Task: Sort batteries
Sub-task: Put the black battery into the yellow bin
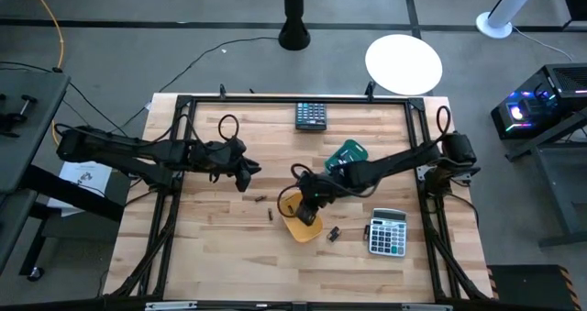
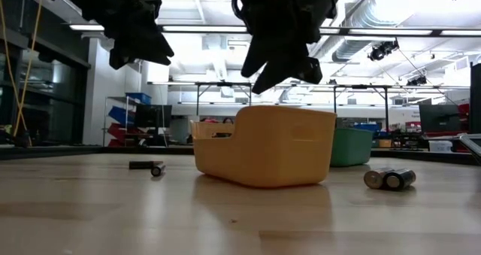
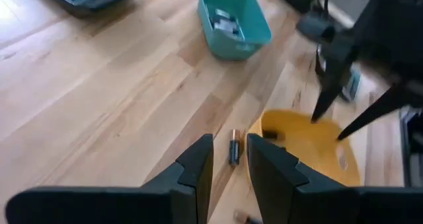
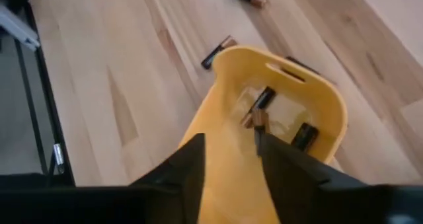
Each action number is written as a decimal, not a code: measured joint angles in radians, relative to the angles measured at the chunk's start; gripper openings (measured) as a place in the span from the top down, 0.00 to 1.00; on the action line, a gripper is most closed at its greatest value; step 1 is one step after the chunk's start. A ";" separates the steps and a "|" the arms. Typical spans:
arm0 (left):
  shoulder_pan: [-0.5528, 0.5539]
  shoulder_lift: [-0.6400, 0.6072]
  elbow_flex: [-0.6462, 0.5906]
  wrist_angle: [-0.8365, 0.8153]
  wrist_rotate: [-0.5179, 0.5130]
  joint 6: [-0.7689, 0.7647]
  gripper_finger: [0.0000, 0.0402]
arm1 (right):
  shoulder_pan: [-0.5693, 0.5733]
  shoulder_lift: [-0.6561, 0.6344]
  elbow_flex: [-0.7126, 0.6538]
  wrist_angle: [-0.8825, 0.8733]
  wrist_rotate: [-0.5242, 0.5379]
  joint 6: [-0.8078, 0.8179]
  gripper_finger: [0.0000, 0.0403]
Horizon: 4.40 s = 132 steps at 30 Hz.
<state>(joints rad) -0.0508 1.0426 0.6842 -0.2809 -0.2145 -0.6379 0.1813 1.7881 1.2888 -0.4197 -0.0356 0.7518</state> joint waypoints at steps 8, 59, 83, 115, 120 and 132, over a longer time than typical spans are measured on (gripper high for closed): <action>-0.127 0.119 0.001 -0.058 0.075 0.039 0.67 | -0.012 -0.038 0.000 -0.078 0.002 -0.027 0.55; -0.114 0.352 0.094 0.418 0.183 0.331 0.87 | -0.026 -0.144 0.000 -0.422 0.224 -0.053 0.55; -0.225 0.363 0.017 0.083 0.176 -0.420 0.54 | -0.038 -0.144 0.000 -0.479 0.234 -0.079 0.55; -0.209 0.764 0.304 -0.207 0.149 -0.659 0.65 | -0.070 -0.144 0.000 -0.474 0.296 -0.185 0.55; -0.230 0.765 0.302 -0.282 0.097 -0.555 0.80 | -0.070 -0.144 0.000 -0.474 0.309 -0.184 0.55; -0.234 0.593 0.292 -0.396 0.061 -0.371 0.98 | -0.070 -0.148 0.000 -0.475 0.317 -0.186 0.55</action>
<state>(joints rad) -0.2844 1.6356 0.9764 -0.6768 -0.1540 -1.0086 0.1108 1.6398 1.2886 -0.8946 0.2817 0.5662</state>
